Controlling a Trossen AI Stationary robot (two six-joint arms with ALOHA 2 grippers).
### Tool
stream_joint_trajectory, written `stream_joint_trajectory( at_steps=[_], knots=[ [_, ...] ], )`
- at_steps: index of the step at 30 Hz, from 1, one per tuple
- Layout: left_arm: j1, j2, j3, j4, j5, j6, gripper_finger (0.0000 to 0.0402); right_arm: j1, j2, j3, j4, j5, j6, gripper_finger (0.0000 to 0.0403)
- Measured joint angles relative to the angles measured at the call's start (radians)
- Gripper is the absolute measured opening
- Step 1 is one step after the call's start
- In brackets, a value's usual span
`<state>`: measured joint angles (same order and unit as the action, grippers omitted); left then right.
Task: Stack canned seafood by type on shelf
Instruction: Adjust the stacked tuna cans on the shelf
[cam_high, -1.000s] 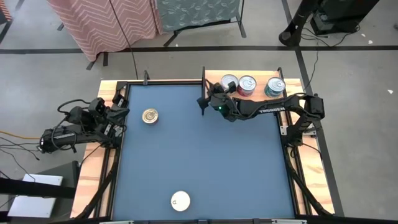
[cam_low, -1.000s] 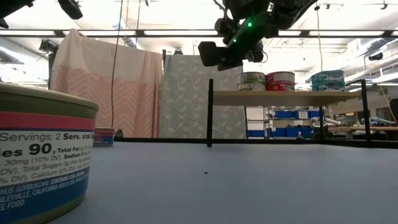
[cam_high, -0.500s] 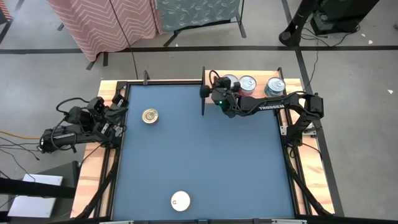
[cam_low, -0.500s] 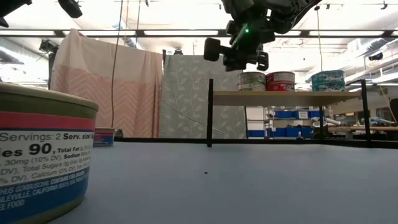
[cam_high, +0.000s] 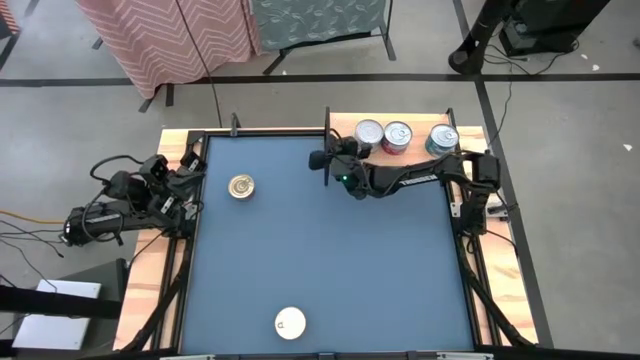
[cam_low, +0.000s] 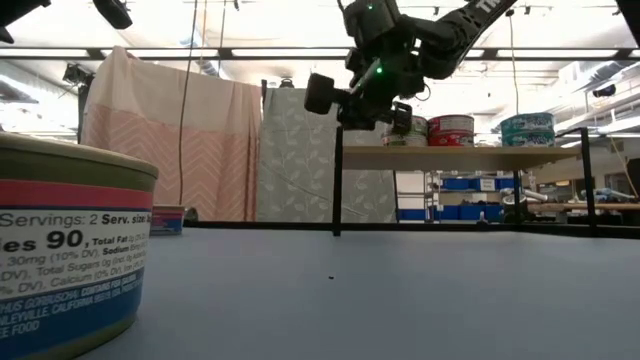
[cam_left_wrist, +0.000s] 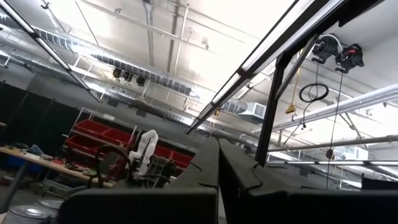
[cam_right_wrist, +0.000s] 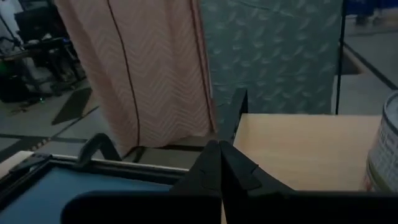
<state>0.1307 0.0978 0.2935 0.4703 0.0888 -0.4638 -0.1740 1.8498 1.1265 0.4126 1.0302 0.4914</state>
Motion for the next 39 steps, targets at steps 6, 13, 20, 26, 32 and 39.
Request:
stream_joint_trajectory(
  at_steps=[6,13,20,26,32,39],
  knots=[
    [0.000,0.000,0.000,0.003,0.001,-0.013,0.0004,-0.029,0.022,-0.001,0.029,0.028,0.109,0.0002],
    [0.000,0.000,0.000,0.003,0.002,-0.016,0.0004,-0.059,0.030,-0.001,0.073,0.053,0.167,0.0002],
    [0.000,0.000,0.000,0.003,0.002,-0.019,0.0004,-0.063,0.030,-0.001,0.076,0.114,0.269,0.0002],
    [0.000,0.000,0.000,0.003,0.002,-0.020,0.0004,-0.048,0.030,-0.001,0.076,0.172,0.299,0.0002],
    [0.000,0.000,0.000,0.003,0.002,-0.020,0.0004,-0.030,0.030,-0.001,0.074,0.237,0.302,0.0002],
    [0.000,0.000,0.000,0.003,0.003,-0.021,0.0004,-0.010,0.030,-0.001,0.073,0.310,0.299,0.0002]
  ],
)
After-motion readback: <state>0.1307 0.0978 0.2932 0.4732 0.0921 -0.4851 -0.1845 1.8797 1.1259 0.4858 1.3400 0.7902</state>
